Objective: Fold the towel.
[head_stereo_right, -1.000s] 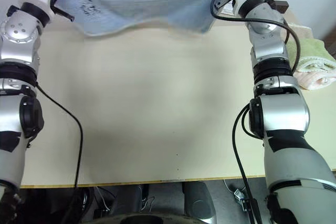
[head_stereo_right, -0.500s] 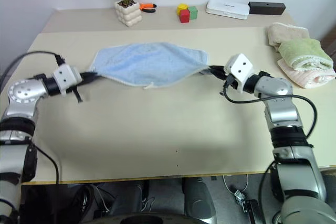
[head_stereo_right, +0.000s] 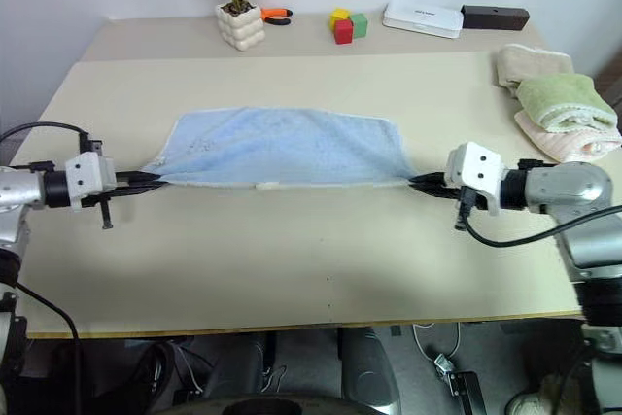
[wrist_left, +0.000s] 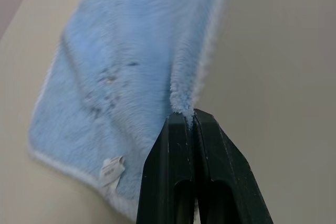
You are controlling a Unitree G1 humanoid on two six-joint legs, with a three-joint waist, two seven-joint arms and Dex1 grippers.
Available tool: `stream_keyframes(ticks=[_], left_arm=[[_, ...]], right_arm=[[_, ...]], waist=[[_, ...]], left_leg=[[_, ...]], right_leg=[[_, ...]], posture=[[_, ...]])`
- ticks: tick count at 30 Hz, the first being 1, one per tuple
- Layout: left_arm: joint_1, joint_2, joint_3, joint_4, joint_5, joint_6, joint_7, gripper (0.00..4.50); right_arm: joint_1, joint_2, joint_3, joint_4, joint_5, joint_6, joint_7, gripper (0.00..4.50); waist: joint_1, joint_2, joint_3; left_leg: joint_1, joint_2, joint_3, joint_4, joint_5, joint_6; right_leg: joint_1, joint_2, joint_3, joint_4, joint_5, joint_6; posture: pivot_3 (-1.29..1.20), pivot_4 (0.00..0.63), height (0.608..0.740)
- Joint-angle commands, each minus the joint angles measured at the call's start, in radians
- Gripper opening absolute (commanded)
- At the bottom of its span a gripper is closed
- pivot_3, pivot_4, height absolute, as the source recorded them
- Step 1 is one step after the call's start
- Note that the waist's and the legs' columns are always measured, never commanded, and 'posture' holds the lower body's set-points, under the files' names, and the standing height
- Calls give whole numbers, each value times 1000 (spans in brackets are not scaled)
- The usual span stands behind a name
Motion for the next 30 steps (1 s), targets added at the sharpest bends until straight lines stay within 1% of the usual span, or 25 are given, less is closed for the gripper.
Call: stream_keyframes(ticks=[1, 4, 6, 10, 12, 16, 18, 20, 24, 30], left_arm=[[67, 41, 45, -102, -59, 76, -31, 0], [156, 73, 68, -207, -105, 165, -61, 0], [225, 90, 85, -291, -126, 204, -69, 0], [362, 106, 132, -457, -171, 288, -55, 0], [412, 113, 156, -509, -183, 317, -48, 0], [544, 122, 233, -614, -207, 366, -44, 0], [574, 120, 248, -624, -198, 361, -39, 0], [567, 114, 246, -603, -186, 351, -27, 0], [473, 83, 195, -568, -165, 351, 6, 0], [273, 12, 123, -470, -132, 373, 48, 0]], right_arm=[[69, -39, -41, -69, 54, 51, 55, 72], [122, -59, -59, -114, 77, 97, 80, 72], [166, -75, -65, -137, 71, 97, 90, 72], [238, -86, -102, -199, 111, 154, 100, 72], [267, -91, -118, -214, 109, 156, 103, 72], [380, -120, -178, -228, 110, 169, 143, 72], [407, -128, -195, -226, 102, 161, 145, 72], [398, -126, -197, -203, 88, 140, 139, 72], [315, -103, -148, -141, 73, 107, 131, 72], [114, -36, -73, -39, 54, 100, 103, 72]], waist=[[1, 0, 0], [-2, 0, 0], [-1, 0, 0], [1, 0, 0], [1, 0, 0], [2, 0, 0], [2, 0, 0], [2, 0, 0], [1, 0, 0], [1, 0, 0]], left_leg=[[0, 0, 0, 0, 0, 0], [0, 0, 0, 1, 0, 0], [0, 0, 0, 1, 0, 0], [1, 1, 0, 2, 0, 0], [1, 1, 0, 2, 0, 1], [0, 1, 0, 5, -2, 2], [1, 1, 0, 7, -3, 4], [1, 1, 0, 8, -3, 4], [2, 1, 0, 10, -3, 4], [3, 1, 0, 10, -3, 4]], right_leg=[[0, 0, 0, 0, 0, 0], [0, 0, 0, 0, 0, 0], [0, 0, 0, 1, 0, 0], [1, 0, 0, 2, 0, 0], [2, 0, 0, 2, 0, 0], [2, 0, 0, 2, -1, 0], [3, 0, 0, 2, -1, -1], [4, 0, 0, 2, -2, -2], [6, 1, 0, 2, -3, -4], [7, 1, 0, 2, -1, 0]], posture=[[0, 150, 740], [0, 150, 740], [0, 150, 740], [0, 150, 740], [0, 150, 740], [0, 150, 740], [0, 150, 740], [0, 150, 740], [0, 150, 740], [0, 150, 740]])
